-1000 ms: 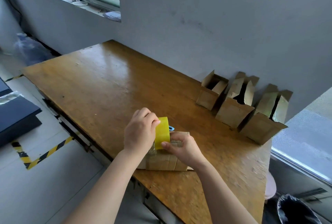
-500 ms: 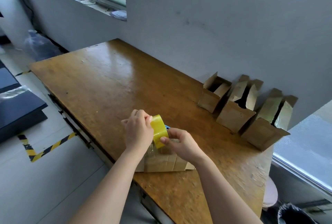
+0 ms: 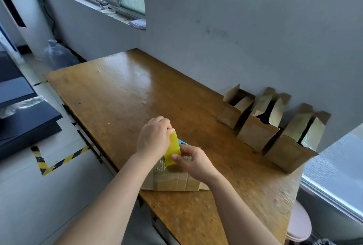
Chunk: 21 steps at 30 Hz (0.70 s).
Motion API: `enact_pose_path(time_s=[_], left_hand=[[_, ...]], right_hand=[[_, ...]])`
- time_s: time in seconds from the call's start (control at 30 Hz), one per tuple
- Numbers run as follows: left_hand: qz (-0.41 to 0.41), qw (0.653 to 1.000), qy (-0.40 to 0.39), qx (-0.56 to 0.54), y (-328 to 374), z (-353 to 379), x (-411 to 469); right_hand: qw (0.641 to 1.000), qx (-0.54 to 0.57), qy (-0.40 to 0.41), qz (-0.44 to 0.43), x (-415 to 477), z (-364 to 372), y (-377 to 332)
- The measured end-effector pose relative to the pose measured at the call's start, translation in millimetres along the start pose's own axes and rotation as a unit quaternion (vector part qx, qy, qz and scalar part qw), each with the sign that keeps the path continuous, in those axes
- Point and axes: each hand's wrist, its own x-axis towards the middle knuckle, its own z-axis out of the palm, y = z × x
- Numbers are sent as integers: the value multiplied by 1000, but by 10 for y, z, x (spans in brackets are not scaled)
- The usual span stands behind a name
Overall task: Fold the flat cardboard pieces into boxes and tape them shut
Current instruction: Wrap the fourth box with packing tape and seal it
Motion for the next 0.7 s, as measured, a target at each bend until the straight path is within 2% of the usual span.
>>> enact_pose_path(time_s=[0.23, 0.33, 0.5, 0.57, 0.7], left_hand=[[20, 995, 99, -22, 57, 16, -162], [59, 989, 118, -61, 75, -3, -218], [64, 980, 131, -138, 36, -2, -255], [69, 979, 118, -151, -23, -9, -235], [73, 979, 87, -172, -60, -31, -193]], right_hand=[[1000, 6, 11, -10, -9, -95, -17], [1000, 18, 2, -16, -15, -98, -25], [999, 34, -7, 4, -19, -118, -39], [997, 81, 13, 8, -33, -87, -44], [969, 238, 45, -48, 14, -20, -109]])
